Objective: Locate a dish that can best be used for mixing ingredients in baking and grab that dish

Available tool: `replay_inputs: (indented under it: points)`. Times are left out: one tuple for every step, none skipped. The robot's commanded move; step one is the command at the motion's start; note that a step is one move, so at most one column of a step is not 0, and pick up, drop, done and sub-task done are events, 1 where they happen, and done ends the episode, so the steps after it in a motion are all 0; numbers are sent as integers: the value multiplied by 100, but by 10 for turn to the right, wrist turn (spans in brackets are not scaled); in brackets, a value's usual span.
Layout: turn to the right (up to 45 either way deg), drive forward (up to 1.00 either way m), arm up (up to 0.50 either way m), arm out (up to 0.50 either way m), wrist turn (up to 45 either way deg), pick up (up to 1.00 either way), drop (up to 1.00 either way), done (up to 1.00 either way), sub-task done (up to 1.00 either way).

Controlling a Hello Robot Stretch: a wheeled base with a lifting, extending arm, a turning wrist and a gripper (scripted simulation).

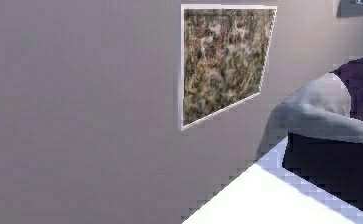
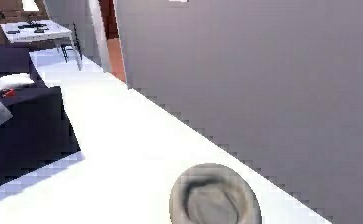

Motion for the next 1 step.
replay_inputs:
  points:
    - [450, 0, 0, 0, 0, 0, 0, 0, 0]
